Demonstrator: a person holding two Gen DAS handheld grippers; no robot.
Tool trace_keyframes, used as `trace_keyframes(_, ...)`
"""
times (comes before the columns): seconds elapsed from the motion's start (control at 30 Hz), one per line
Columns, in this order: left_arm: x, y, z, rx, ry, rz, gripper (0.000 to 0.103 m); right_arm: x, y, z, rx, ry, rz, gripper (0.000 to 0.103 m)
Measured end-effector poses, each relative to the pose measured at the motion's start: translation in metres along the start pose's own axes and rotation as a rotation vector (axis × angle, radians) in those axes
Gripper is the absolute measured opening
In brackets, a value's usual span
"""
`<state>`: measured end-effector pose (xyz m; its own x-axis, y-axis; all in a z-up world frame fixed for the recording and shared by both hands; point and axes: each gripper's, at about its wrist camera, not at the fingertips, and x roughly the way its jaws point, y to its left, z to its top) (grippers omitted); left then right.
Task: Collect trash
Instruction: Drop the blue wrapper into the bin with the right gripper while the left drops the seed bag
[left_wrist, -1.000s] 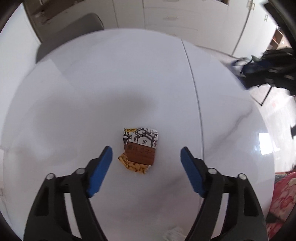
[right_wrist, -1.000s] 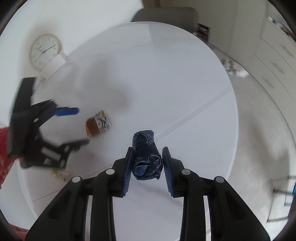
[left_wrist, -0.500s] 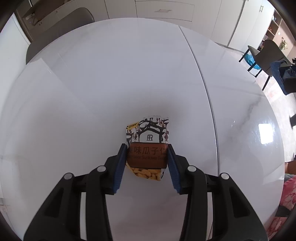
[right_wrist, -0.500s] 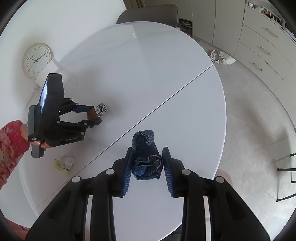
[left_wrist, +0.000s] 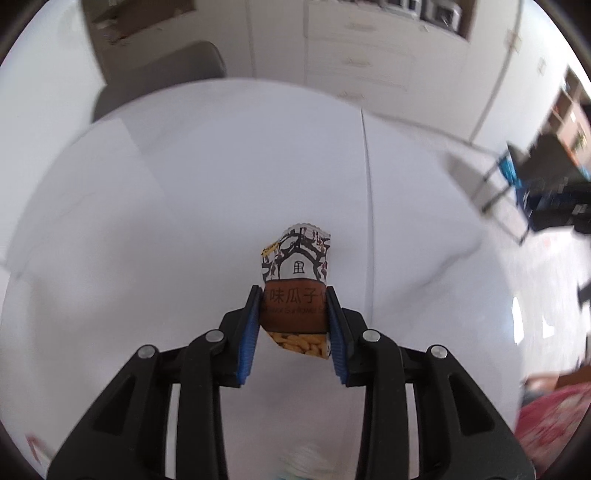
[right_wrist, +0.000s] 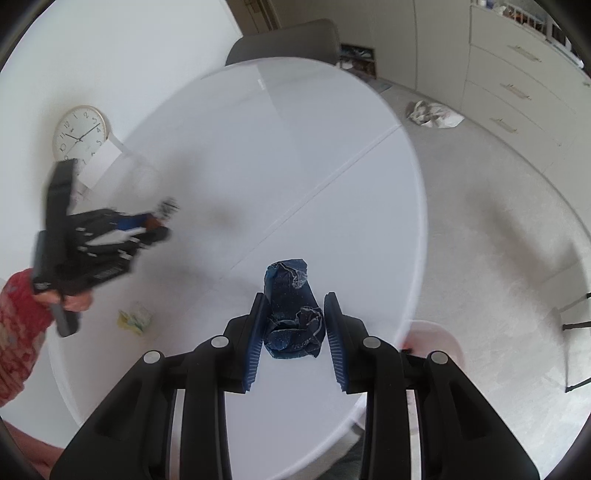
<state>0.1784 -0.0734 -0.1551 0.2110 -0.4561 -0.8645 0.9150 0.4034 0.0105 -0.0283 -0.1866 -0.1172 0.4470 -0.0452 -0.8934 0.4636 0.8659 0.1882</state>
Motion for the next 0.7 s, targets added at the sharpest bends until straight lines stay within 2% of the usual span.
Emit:
trace_keyframes(0.13,-0.028,-0.043,-0.008,-0.067,-0.037,-0.008,0.033,0.009,-0.051,-0.038,0.037,0.069,-0.080,0.033)
trace_keyframes(0.23,-0.040,-0.089,-0.015,-0.112,-0.041,-0.046,0.033,0.045,-0.090,-0.073,0.058,0.169,-0.130,0.033)
trace_keyframes(0.37,-0.046,-0.139,-0.027,-0.151,-0.016,-0.101,0.033,0.094,-0.126,-0.110,0.076,0.273,-0.124,0.034)
trace_keyframes(0.47,-0.039,-0.179,-0.030,-0.156,0.008,-0.116,0.033,0.118,-0.149,-0.131,0.109,0.326,-0.080,0.036)
trace_keyframes(0.53,-0.033,-0.204,-0.028,-0.142,0.026,-0.114,0.033,0.125,-0.159,-0.138,0.109,0.353,-0.063,0.052)
trace_keyframes(0.57,-0.029,-0.216,-0.027,-0.135,0.037,-0.110,0.033,0.125,-0.163,-0.140,0.105,0.362,-0.059,0.064)
trace_keyframes(0.6,-0.024,-0.229,-0.025,-0.127,0.050,-0.108,0.033,0.123,-0.170,-0.142,0.099,0.368,-0.059,0.072)
trace_keyframes(0.7,-0.009,-0.249,-0.020,-0.113,0.077,-0.098,0.033,0.108,-0.182,-0.143,0.083,0.362,-0.045,0.083)
